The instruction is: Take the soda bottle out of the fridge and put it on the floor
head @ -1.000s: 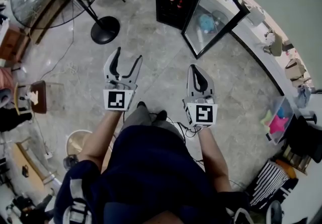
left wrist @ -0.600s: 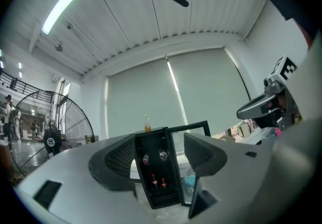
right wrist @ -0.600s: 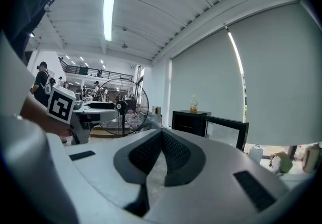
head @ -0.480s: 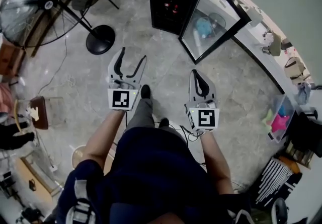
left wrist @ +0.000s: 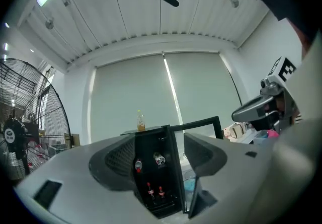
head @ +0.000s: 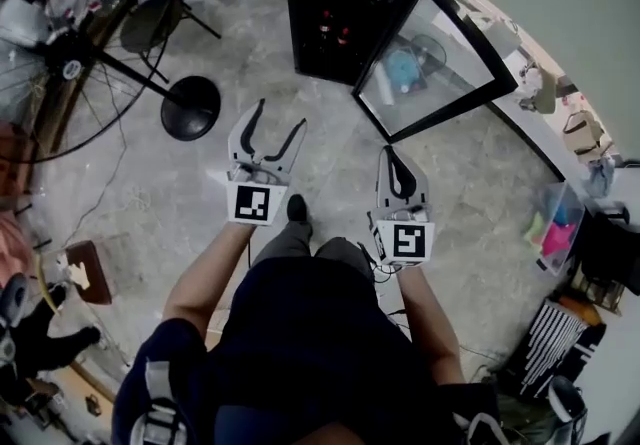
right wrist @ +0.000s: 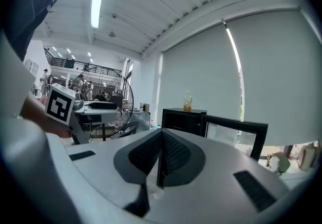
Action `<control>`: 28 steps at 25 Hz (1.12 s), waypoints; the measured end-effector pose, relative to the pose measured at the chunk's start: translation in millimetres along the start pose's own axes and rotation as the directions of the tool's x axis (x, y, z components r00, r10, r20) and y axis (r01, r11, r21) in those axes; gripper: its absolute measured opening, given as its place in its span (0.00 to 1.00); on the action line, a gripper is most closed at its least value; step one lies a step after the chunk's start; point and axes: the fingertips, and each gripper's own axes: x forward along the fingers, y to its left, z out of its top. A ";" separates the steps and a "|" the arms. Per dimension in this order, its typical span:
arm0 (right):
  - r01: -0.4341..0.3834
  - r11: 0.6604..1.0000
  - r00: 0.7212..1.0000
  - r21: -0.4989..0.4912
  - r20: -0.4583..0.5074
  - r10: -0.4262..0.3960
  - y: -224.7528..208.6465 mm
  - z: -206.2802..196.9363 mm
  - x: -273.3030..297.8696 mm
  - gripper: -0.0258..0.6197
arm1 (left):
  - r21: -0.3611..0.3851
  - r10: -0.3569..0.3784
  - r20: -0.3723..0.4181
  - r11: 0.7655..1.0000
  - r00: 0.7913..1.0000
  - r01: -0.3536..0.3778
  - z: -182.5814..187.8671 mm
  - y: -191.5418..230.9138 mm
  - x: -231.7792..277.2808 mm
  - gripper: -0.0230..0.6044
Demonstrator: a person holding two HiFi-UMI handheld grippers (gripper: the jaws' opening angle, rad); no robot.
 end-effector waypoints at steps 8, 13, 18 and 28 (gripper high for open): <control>0.039 0.999 0.999 -0.009 0.006 -0.039 -19.0 0.4 65.5 0.07 | -0.016 -0.048 -0.020 0.999 0.999 0.048 -28.4 25.4 66.9 0.51; 0.030 0.999 1.000 0.017 0.006 -0.030 -47.6 -11.5 99.7 0.07 | -0.003 -0.053 -0.031 0.999 0.998 0.053 -49.0 23.5 119.8 0.51; 0.010 0.999 1.000 0.048 -0.025 -0.008 -85.9 -27.6 134.9 0.07 | -0.010 -0.045 -0.091 0.999 0.995 0.044 -79.0 18.2 180.7 0.51; -0.021 1.000 0.999 0.016 -0.049 0.022 -123.5 -64.4 197.5 0.07 | 0.019 -0.037 -0.156 0.999 0.987 0.041 -175.6 23.0 284.9 0.51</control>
